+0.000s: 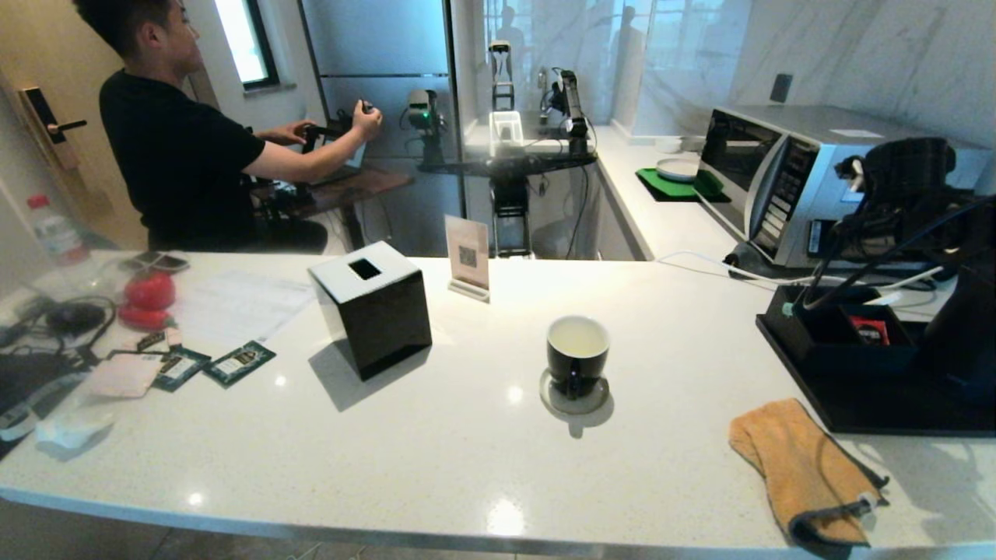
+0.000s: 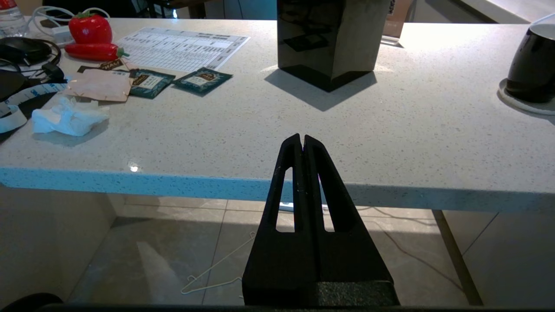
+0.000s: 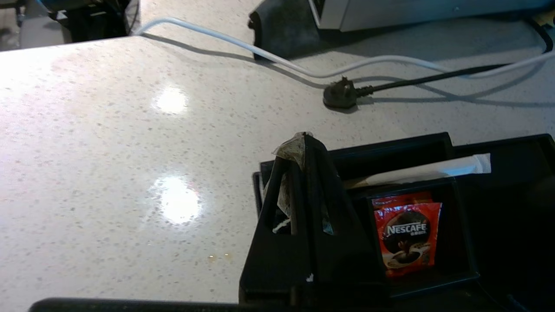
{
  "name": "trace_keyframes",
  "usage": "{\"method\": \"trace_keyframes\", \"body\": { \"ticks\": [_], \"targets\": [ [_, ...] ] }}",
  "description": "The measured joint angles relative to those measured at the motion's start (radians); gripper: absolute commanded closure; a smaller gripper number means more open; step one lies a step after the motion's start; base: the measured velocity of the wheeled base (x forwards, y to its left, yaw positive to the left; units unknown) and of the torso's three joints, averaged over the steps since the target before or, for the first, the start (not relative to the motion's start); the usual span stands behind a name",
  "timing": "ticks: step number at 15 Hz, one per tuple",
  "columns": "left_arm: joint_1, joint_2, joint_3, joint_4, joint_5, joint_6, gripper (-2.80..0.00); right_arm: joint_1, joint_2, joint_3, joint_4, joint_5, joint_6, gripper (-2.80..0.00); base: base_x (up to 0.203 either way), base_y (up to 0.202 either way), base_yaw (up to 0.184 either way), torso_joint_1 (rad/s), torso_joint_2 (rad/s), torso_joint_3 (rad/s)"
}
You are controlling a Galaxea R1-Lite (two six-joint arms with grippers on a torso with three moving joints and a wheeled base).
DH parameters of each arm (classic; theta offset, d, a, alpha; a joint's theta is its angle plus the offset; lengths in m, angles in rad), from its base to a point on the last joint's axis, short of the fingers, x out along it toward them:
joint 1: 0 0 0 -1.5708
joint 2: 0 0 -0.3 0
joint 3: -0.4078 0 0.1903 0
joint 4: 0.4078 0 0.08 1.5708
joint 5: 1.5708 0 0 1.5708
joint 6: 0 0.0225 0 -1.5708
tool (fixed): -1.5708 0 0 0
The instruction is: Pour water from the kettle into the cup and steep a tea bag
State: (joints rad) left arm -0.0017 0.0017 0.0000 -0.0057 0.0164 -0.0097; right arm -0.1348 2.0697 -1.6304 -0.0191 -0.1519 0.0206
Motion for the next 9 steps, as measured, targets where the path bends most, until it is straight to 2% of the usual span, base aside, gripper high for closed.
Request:
{"method": "trace_keyframes", "body": {
  "ticks": [9],
  "targets": [
    [0.000,0.000,0.000,0.000,0.000,0.000,0.00,0.074,-0.074,0.013,0.000,-0.004,0.000,0.00,0.000,0.000,0.000,0.000,0.00,0.000]
  ]
}}
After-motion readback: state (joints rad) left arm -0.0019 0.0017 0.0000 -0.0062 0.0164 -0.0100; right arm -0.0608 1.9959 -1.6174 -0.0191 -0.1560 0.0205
